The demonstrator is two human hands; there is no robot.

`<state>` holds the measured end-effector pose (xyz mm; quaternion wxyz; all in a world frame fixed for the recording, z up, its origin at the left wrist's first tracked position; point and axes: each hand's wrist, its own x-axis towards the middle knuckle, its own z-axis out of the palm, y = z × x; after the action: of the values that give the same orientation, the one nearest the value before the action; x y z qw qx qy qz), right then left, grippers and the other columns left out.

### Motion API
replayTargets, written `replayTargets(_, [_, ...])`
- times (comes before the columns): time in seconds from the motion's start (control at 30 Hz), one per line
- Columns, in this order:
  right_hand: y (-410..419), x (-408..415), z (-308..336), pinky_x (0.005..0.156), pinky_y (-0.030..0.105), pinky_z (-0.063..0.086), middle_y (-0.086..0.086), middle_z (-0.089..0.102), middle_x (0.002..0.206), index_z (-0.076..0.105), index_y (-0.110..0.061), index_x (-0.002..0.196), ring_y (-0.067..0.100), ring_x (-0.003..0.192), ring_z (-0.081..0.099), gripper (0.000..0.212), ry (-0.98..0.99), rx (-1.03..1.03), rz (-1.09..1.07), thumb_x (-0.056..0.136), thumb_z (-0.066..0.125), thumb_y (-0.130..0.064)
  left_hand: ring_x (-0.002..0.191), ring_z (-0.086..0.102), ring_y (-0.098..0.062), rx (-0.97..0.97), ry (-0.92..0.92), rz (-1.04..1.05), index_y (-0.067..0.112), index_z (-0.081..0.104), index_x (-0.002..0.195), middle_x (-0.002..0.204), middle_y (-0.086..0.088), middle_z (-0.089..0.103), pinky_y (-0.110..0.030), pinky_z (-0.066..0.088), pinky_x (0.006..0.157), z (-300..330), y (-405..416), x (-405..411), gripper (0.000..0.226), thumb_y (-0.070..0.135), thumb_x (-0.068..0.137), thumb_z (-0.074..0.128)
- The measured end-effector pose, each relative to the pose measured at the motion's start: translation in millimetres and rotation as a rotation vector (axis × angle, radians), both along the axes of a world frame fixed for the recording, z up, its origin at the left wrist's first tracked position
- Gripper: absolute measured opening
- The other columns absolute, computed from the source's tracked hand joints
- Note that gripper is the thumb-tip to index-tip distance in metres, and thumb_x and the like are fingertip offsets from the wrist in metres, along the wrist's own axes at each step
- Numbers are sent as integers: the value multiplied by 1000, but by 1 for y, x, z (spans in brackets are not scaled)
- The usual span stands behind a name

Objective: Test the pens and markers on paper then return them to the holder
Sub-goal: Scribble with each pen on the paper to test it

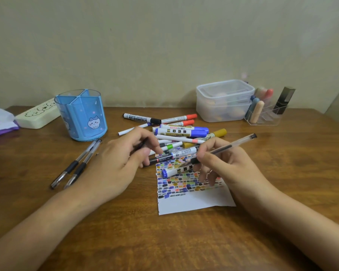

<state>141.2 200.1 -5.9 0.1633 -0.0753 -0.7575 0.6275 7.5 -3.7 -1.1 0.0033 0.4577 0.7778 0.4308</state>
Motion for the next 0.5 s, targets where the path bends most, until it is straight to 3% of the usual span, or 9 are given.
replayTargets(0.17, [-3, 3, 0, 52, 24, 48, 0, 67, 71, 70, -9, 90, 16, 59, 60, 14, 13, -9, 46, 84, 72, -21, 83, 67, -14, -17, 28, -39, 34, 71, 106, 97, 17, 58, -34, 57, 74, 3, 0, 3, 32, 7, 95, 60])
replayTargets(0.37, [-8, 6, 5, 56, 24, 52, 6, 75, 79, 72, -10, 100, 20, 65, 67, 29, 24, -76, 3, 85, 62, -33, 89, 67, -10, -113, -59, -45, 58, 64, 112, 94, 21, 69, -43, 56, 82, 2, 0, 7, 43, 24, 87, 72])
replayTargets(0.5, [-10, 6, 3, 55, 24, 53, 5, 76, 84, 70, -9, 100, 16, 64, 67, 22, 19, -31, 20, 86, 65, -26, 87, 67, -13, -121, -71, -73, 56, 63, 112, 89, 19, 71, -46, 56, 81, 3, 2, 11, 41, 25, 87, 73])
